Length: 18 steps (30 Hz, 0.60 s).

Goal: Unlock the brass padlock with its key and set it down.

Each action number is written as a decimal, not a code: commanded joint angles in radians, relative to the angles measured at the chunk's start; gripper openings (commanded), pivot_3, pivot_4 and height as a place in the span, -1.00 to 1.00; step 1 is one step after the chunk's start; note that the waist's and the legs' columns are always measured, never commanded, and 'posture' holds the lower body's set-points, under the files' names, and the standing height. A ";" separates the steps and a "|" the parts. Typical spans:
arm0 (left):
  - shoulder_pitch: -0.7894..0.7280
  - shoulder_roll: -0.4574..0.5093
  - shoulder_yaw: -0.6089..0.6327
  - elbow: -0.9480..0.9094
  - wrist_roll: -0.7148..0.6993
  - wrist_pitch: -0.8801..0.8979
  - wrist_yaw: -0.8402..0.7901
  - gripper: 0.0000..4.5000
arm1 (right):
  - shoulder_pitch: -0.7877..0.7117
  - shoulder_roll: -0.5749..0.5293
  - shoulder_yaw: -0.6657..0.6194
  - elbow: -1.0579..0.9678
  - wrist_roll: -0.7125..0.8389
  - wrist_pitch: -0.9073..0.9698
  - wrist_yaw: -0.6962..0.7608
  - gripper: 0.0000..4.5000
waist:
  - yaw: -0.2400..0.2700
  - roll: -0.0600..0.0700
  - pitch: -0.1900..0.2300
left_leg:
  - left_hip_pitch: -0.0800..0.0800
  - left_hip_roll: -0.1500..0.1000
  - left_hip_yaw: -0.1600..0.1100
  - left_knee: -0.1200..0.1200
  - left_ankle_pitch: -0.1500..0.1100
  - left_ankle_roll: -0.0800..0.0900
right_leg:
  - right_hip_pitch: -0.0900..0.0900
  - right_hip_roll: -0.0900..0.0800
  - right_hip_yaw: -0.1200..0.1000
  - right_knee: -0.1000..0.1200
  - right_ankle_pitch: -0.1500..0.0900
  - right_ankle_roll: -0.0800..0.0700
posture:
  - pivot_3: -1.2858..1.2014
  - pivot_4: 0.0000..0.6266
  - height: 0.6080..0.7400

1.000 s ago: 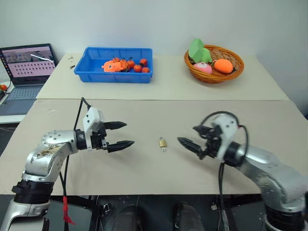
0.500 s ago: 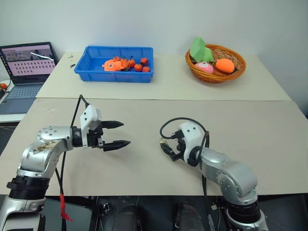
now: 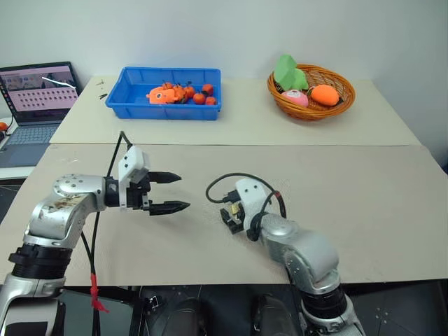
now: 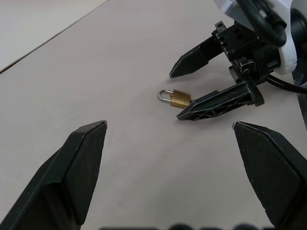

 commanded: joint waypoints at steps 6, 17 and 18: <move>-0.067 0.037 0.001 0.009 0.014 0.014 -0.028 0.99 | -0.009 0.029 -0.005 -0.007 -0.080 0.016 -0.025 1.00 | -0.010 0.000 0.000 | 0.000 0.000 0.000 0.000 0.000 0.000 | 0.000 0.000 0.000 0.000 0.000 0.000 | 0.03 -0.52 0.15; -0.132 0.017 -0.015 0.057 0.031 0.014 -0.026 0.99 | 0.034 0.133 -0.095 -0.020 -0.101 0.033 -0.007 1.00 | -0.017 0.000 0.000 | 0.000 0.000 0.000 -0.001 0.000 -0.001 | 0.000 0.001 0.000 0.004 0.000 0.000 | 0.03 -0.52 0.15; -0.138 0.015 -0.016 0.066 0.037 0.008 -0.026 0.99 | 0.036 0.137 -0.097 -0.020 -0.102 0.031 -0.005 1.00 | -0.017 0.000 0.000 | 0.000 0.000 0.000 -0.001 0.000 -0.001 | 0.000 0.001 0.000 0.004 0.000 0.000 | 0.03 -0.52 0.15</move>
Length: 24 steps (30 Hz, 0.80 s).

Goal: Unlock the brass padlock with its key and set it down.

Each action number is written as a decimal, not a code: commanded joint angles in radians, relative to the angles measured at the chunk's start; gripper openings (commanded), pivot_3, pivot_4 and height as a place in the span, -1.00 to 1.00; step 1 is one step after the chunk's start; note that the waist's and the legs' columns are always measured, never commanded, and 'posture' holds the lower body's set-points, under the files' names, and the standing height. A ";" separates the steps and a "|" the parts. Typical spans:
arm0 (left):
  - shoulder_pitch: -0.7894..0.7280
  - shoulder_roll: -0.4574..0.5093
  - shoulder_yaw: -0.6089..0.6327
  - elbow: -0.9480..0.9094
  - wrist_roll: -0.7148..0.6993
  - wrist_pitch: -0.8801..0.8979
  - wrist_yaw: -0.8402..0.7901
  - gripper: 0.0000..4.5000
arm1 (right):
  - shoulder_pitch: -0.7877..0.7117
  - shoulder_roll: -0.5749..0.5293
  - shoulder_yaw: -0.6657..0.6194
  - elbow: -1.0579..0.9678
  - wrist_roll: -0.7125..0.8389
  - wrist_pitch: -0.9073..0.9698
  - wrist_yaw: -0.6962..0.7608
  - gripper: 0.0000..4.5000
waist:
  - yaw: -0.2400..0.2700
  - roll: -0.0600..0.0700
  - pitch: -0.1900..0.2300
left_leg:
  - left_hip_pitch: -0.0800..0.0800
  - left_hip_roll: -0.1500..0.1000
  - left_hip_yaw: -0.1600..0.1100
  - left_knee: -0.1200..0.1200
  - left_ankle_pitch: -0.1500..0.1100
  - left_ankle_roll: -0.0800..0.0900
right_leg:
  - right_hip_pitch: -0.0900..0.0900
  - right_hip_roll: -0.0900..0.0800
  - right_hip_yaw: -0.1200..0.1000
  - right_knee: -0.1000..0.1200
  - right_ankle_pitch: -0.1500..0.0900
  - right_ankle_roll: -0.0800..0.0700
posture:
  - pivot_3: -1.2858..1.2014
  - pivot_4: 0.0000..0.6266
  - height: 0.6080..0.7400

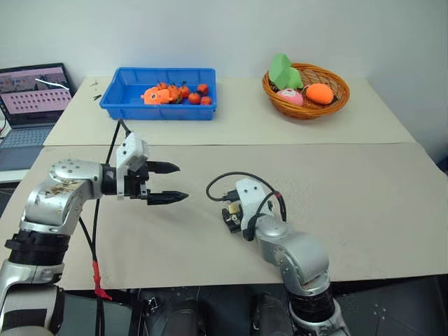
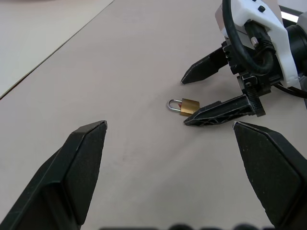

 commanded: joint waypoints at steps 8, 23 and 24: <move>-0.047 -0.006 0.006 0.029 0.019 -0.018 -0.001 1.00 | -0.017 -0.003 -0.001 -0.035 -0.030 0.007 0.009 0.36 | 0.000 0.000 0.000 | 0.000 0.000 0.000 0.000 0.000 0.000 | 0.000 0.000 0.000 0.000 0.000 0.000 | 0.03 -0.52 0.15; -0.047 -0.026 0.021 0.040 0.034 -0.032 0.026 1.00 | -0.043 -0.082 0.028 -0.003 -0.048 -0.068 0.071 -0.58 | -0.001 0.000 0.000 | 0.000 0.000 0.000 0.000 0.000 0.000 | 0.000 0.000 0.000 0.000 0.000 0.000 | 0.03 -0.52 0.15; -0.045 -0.031 0.023 0.039 0.035 -0.033 0.030 1.00 | -0.047 -0.109 0.023 0.002 -0.047 -0.086 0.088 -0.58 | -0.001 0.000 0.000 | 0.000 0.000 0.000 0.000 0.000 0.000 | 0.000 0.000 0.000 0.000 0.000 0.000 | 0.03 -0.52 0.15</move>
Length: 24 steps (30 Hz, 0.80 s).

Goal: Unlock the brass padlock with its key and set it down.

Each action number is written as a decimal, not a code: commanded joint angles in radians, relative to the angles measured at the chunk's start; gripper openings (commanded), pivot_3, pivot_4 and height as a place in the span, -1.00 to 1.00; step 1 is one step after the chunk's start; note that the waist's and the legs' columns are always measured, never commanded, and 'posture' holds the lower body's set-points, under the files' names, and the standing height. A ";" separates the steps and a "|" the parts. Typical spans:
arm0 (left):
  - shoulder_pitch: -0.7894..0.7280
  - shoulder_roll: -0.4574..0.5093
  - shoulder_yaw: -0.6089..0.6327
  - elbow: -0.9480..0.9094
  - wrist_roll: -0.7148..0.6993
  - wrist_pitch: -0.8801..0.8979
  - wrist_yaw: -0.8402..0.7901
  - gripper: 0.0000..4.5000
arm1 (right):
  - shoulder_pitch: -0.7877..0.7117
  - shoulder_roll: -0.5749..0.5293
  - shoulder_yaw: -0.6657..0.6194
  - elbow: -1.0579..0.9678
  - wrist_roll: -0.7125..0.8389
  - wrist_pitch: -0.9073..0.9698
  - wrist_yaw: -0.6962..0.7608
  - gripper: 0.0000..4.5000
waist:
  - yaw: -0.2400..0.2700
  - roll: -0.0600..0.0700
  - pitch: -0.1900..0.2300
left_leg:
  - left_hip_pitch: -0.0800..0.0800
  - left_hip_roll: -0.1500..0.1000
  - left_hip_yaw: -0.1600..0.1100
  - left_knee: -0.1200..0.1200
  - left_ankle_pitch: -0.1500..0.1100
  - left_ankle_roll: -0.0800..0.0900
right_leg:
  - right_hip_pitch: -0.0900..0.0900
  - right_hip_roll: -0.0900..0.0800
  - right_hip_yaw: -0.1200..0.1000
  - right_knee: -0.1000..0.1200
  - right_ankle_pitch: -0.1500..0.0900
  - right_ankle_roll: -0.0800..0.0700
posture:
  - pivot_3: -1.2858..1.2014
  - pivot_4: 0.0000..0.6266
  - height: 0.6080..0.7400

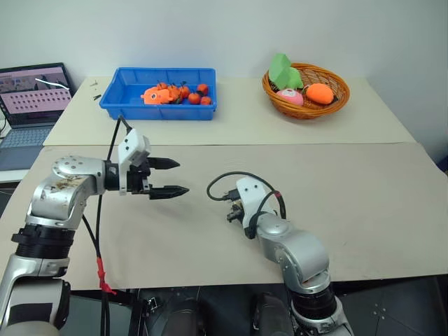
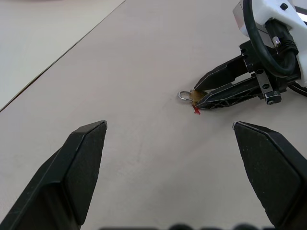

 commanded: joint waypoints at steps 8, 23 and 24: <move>0.018 -0.038 0.052 -0.029 -0.005 -0.034 0.065 1.00 | -0.112 -0.380 -0.041 0.095 0.059 -0.415 0.403 -0.58 | 0.001 0.000 0.000 | 0.000 0.000 0.000 0.000 0.000 0.000 | 0.000 -0.001 0.000 -0.003 0.000 0.000 | 0.03 -0.52 0.15; 0.128 -0.051 0.140 -0.136 -0.033 -0.013 0.169 1.00 | -0.450 -0.319 0.105 0.807 0.213 -0.919 1.265 -0.58 | 0.001 -0.002 0.002 | -0.001 0.001 -0.001 0.000 0.000 0.001 | 0.001 -0.001 -0.002 0.000 0.001 -0.001 | 0.03 -0.52 0.15; 0.137 -0.050 0.143 -0.147 -0.037 -0.009 0.175 1.00 | -0.469 -0.295 0.107 0.860 0.198 -0.947 1.275 -0.58 | 0.004 -0.002 0.002 | -0.001 0.001 -0.001 0.000 0.000 0.001 | 0.001 -0.001 -0.002 0.000 0.001 -0.001 | 0.03 -0.52 0.15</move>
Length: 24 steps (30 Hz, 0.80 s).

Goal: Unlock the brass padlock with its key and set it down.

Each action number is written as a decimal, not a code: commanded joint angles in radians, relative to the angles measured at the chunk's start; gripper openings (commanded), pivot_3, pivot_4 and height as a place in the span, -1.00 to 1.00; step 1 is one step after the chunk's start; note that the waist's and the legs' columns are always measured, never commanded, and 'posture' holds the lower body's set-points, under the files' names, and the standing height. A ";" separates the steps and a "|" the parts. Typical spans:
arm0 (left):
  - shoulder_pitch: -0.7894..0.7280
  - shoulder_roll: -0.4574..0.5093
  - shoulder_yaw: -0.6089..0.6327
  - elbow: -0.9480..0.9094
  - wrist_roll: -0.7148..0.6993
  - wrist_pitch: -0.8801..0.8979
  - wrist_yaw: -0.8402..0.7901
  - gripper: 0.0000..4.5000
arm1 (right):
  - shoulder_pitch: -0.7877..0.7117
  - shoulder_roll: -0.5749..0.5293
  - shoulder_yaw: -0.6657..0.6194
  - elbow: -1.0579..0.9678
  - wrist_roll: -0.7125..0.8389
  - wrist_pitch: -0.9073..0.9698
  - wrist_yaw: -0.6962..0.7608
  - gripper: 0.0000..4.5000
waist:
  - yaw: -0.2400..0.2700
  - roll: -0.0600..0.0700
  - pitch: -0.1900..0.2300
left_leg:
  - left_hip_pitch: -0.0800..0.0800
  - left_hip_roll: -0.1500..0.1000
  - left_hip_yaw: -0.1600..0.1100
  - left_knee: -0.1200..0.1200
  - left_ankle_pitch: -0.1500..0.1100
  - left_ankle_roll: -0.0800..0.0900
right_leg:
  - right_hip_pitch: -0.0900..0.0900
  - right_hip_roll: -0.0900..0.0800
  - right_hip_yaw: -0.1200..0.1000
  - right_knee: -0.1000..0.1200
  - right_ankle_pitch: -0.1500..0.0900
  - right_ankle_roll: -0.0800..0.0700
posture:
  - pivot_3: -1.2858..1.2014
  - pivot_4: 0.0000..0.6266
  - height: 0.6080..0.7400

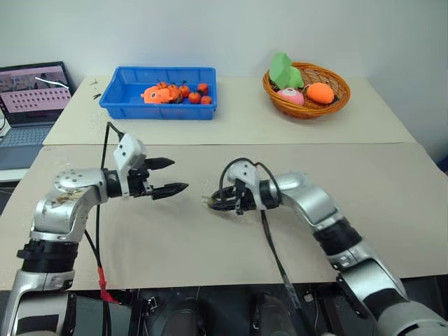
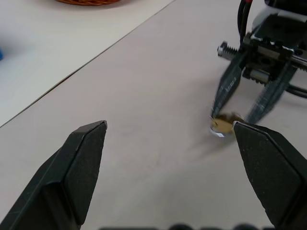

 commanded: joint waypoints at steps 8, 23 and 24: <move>0.044 0.025 0.054 -0.103 -0.041 0.025 0.040 1.00 | -0.149 0.170 0.037 0.392 -0.153 -0.276 0.038 -0.58 | 0.001 0.000 0.000 | 0.000 0.000 -0.001 0.001 0.000 0.000 | 0.000 -0.001 -0.001 0.001 0.000 0.000 | 0.03 -0.52 0.15; -0.001 0.010 0.014 -0.062 -0.027 0.009 0.032 1.00 | -0.178 0.232 -0.020 0.483 -0.235 -0.370 -0.018 0.55 | -0.005 0.001 0.000 | 0.001 0.001 -0.001 0.001 0.002 -0.003 | 0.000 0.000 -0.001 0.003 0.000 -0.001 | 0.03 -0.52 0.15; -0.004 0.010 0.012 -0.058 -0.026 0.007 0.030 1.00 | -0.173 0.227 -0.026 0.466 -0.228 -0.365 -0.012 0.55 | -0.005 0.001 0.000 | 0.001 0.001 -0.001 0.001 0.002 -0.003 | 0.000 0.000 -0.001 0.003 0.000 -0.001 | 0.03 -0.52 0.15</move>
